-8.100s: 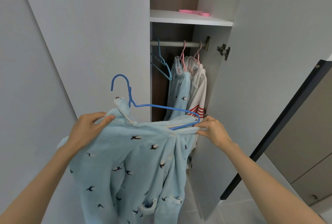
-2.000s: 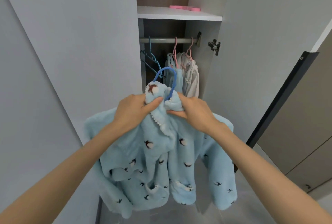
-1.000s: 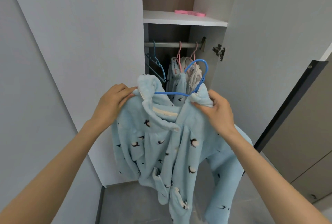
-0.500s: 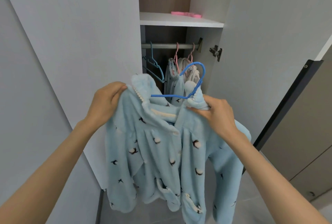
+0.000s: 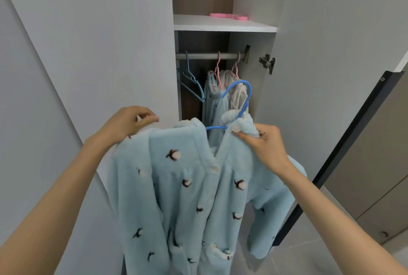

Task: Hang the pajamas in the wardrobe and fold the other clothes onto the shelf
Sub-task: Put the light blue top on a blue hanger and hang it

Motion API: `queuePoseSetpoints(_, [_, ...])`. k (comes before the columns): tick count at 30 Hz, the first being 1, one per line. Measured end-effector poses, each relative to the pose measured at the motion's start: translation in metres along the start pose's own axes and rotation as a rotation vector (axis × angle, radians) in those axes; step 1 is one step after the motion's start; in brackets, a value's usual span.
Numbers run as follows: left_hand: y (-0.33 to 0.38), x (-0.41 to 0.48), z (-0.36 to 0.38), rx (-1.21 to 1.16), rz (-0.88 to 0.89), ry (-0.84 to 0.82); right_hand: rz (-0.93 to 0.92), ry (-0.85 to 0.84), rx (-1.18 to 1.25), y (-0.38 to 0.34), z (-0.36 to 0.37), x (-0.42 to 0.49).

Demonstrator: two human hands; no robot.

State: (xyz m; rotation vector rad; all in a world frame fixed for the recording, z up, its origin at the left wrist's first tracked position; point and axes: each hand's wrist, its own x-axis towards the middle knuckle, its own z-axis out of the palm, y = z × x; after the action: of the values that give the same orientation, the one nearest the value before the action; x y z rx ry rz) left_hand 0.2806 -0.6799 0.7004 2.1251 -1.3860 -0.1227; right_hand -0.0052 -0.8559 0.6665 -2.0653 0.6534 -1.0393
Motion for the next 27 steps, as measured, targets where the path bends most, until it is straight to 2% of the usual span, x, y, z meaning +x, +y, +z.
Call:
queuePoseSetpoints(3, [-0.003, -0.007, -0.007, -0.248, -0.092, 0.201, 0.047, 0.050, 0.002, 0.002, 0.005, 0.005])
queuePoseSetpoints(6, [-0.004, -0.013, 0.002, -0.146, -0.052, 0.202, 0.073, 0.072, 0.010, 0.001, 0.010, 0.009])
queuePoseSetpoints(9, [-0.006, -0.019, 0.025, -0.094, -0.155, 0.205, 0.079, 0.068, 0.025, -0.003, 0.015, 0.011])
queuePoseSetpoints(13, [-0.012, -0.018, 0.043, -0.217, -0.229, 0.402, 0.061, 0.041, 0.074, -0.008, 0.019, 0.013])
queuePoseSetpoints(15, [-0.014, -0.013, 0.042, -0.240, -0.201, 0.471, 0.070, 0.056, 0.110, -0.006, 0.017, 0.013])
queuePoseSetpoints(19, [-0.013, -0.004, 0.036, -0.047, -0.059, 0.560, 0.086, 0.098, 0.149, -0.001, 0.010, 0.013])
queuePoseSetpoints(23, [-0.012, 0.013, 0.024, -0.012, -0.016, 0.649, 0.097, 0.079, 0.079, 0.009, -0.003, 0.012])
queuePoseSetpoints(25, [-0.011, 0.021, 0.019, -0.018, 0.009, 0.637, 0.090, 0.023, 0.067, 0.012, -0.009, 0.010])
queuePoseSetpoints(27, [-0.011, 0.030, 0.013, -0.004, -0.002, 0.543, 0.074, -0.017, 0.085, 0.013, -0.010, 0.010])
